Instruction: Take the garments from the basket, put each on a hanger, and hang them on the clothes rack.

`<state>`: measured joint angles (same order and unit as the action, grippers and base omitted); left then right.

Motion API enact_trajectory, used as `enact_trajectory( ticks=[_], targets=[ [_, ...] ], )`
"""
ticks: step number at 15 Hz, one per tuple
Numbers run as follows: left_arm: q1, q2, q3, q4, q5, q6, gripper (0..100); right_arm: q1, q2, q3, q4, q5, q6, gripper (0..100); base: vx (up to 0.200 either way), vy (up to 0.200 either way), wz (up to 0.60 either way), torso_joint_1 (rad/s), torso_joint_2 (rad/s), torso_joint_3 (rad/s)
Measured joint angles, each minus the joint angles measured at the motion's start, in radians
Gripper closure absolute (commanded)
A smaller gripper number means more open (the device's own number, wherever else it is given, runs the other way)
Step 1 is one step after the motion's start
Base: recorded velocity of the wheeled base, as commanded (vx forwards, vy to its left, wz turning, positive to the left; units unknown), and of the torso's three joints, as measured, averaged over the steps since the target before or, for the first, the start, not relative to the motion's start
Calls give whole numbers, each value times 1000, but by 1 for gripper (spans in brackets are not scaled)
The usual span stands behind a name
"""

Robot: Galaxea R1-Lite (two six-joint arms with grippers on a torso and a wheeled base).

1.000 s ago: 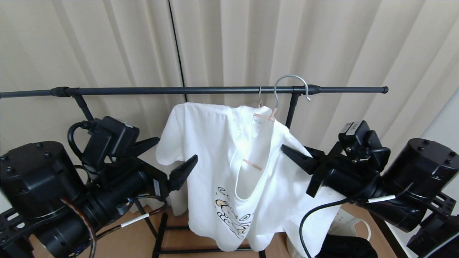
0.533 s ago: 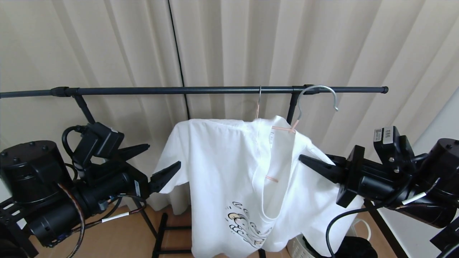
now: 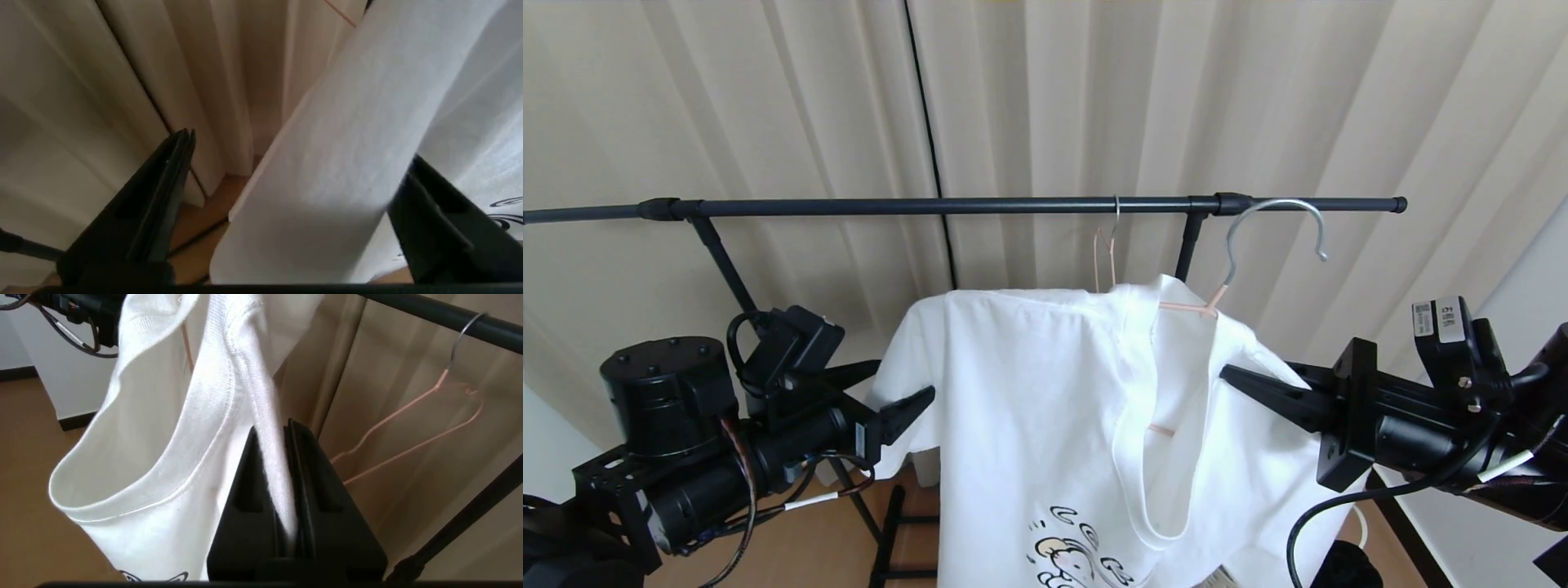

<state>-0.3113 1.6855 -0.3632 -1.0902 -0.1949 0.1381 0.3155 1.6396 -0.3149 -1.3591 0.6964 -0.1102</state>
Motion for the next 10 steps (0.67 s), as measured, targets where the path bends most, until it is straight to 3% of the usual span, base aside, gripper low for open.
enact_trajectory(
  ticks=[10],
  targets=[
    [82,-23,58,0,4,-84,100,-41,2,-11,1,12,3,100,0,0,0,0,0,0]
  ],
)
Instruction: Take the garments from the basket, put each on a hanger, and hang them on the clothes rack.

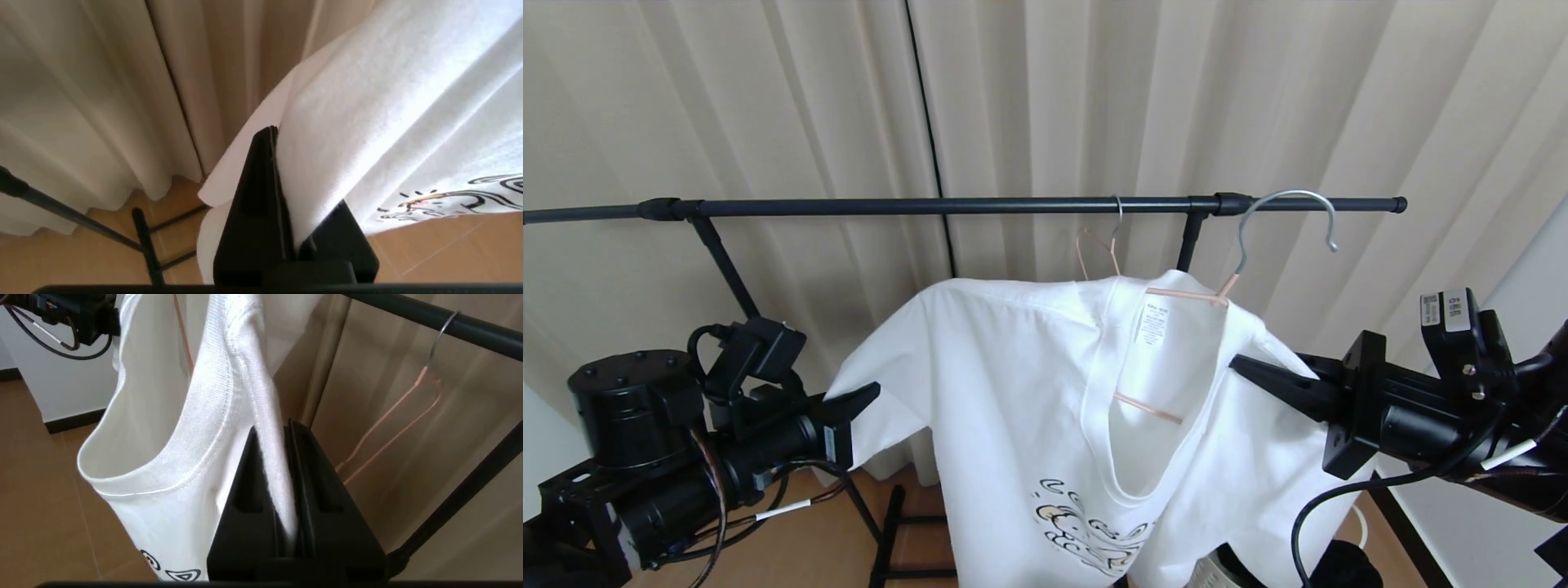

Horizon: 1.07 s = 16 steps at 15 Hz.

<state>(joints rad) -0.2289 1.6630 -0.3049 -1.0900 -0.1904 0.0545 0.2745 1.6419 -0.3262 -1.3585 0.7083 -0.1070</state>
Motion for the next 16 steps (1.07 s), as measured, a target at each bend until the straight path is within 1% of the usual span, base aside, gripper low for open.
enact_trajectory(
  ticks=[2,6,12,13,16],
  targets=[
    [21,0,5,0,0,-3,100,-11,0,0,0,18,0,100,0,0,0,0,0,0],
    [53,0,22,2,0,-8,100,-29,-2,-2,0,31,2,100,0,0,0,0,0,0],
    [65,0,36,1,0,-8,100,-38,-4,-2,0,34,10,100,0,0,0,0,0,0],
    [65,0,39,1,0,-7,0,-38,-4,-2,0,34,10,100,0,0,0,0,0,0],
    [63,-5,51,0,-1,-4,0,-39,-1,-2,0,33,9,100,0,0,0,0,0,0]
  ],
)
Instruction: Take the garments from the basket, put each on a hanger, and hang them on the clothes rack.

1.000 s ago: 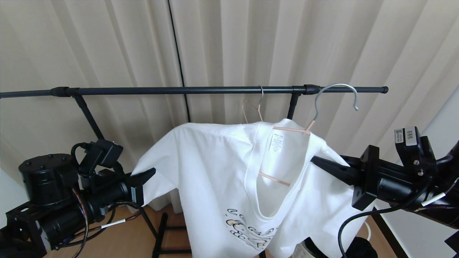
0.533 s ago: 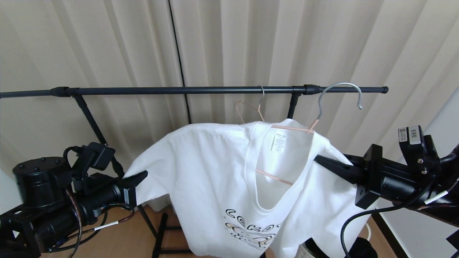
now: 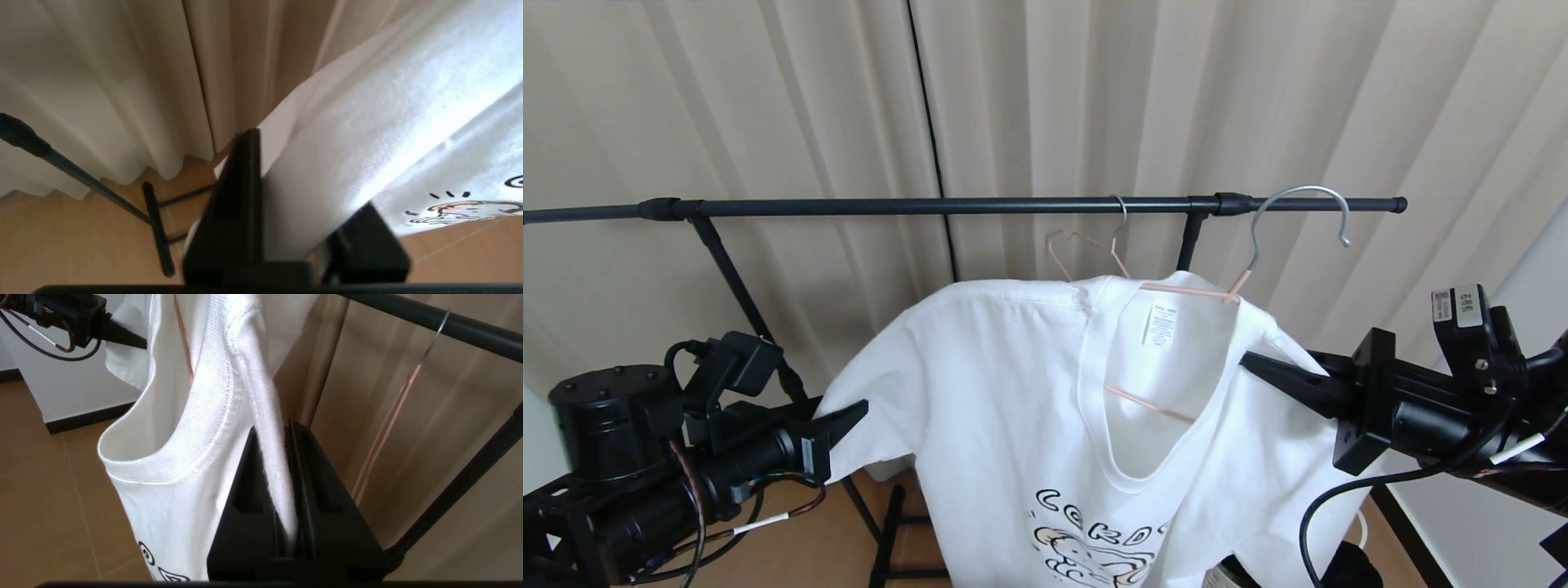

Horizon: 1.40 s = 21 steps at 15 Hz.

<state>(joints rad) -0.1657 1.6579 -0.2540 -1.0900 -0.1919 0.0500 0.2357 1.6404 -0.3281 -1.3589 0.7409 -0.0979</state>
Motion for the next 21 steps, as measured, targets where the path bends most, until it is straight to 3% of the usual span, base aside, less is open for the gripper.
enact_trajectory(
  ticks=[6,9,12,14,16,19,21],
  targets=[
    [-50,-117,-36,31,-63,4,0,0,30,3,0,1,-2,100,0,0,0,0,0,0],
    [-107,-196,-146,218,-86,7,0,0,54,8,0,43,-3,100,0,0,0,0,0,0],
    [-149,-273,-332,537,-159,24,0,6,69,14,0,57,-3,100,0,0,0,0,0,0],
    [-183,-301,-474,762,-224,99,0,19,80,21,0,69,-7,100,0,0,0,0,0,0],
    [-219,-312,-582,914,-311,191,0,38,86,29,-1,73,-7,100,0,0,0,0,0,0],
    [-245,-284,-678,1039,-419,358,0,71,86,40,-1,76,-7,100,0,0,0,0,0,0],
    [-252,-243,-715,1064,-435,436,0,90,85,46,-1,76,-7,100,0,0,0,0,0,0]
  ],
)
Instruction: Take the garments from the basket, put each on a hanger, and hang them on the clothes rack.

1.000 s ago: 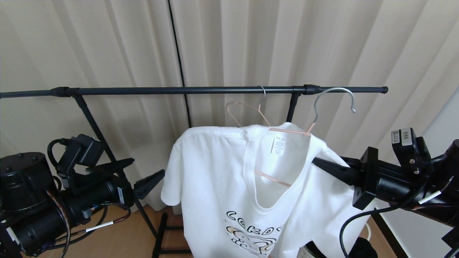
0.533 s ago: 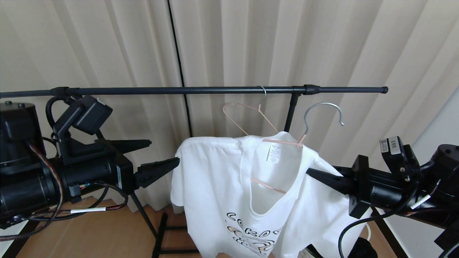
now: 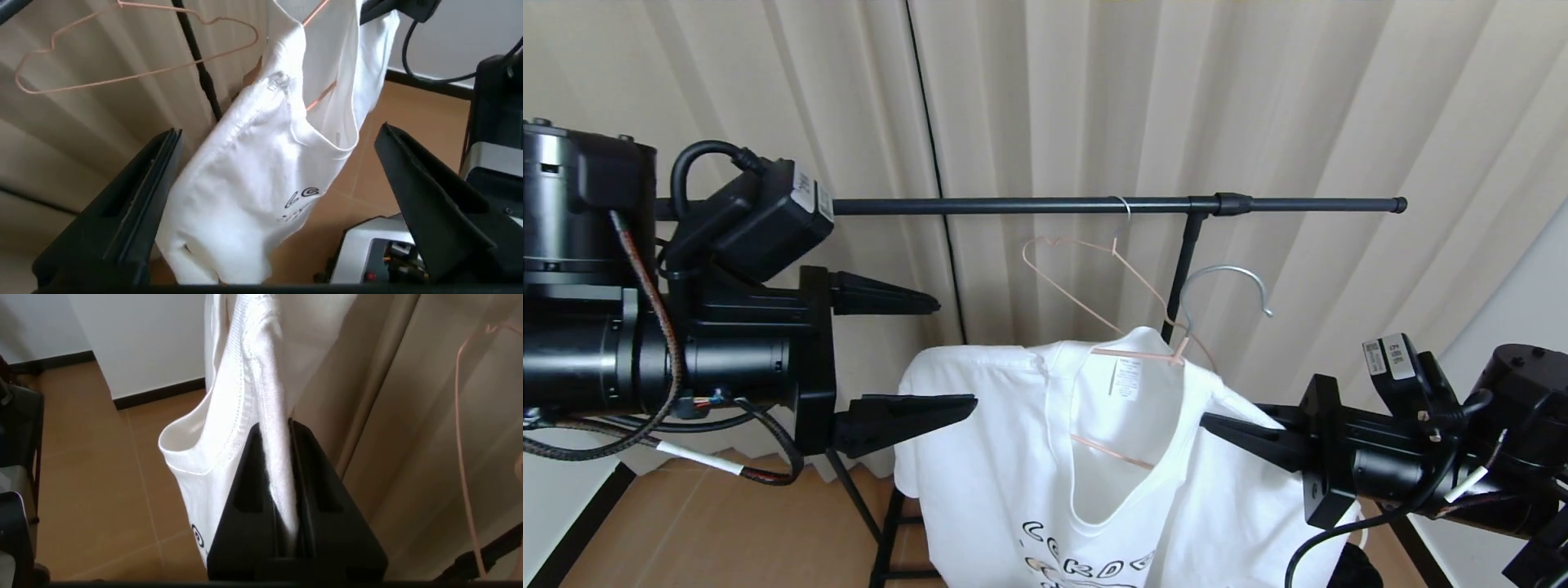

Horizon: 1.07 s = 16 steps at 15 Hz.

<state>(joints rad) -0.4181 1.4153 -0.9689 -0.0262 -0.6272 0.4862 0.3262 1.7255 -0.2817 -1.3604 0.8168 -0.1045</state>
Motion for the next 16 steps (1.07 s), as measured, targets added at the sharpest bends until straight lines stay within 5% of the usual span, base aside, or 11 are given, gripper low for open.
enact_trajectory(
  ticks=[6,16],
  targets=[
    [-49,152,-83,7,-103,167,0,34,-9,12,0,1,0,100,0,0,0,0,0,0],
    [-96,251,-123,2,-135,179,0,84,-68,34,2,7,1,100,0,0,0,0,0,0]
  ],
)
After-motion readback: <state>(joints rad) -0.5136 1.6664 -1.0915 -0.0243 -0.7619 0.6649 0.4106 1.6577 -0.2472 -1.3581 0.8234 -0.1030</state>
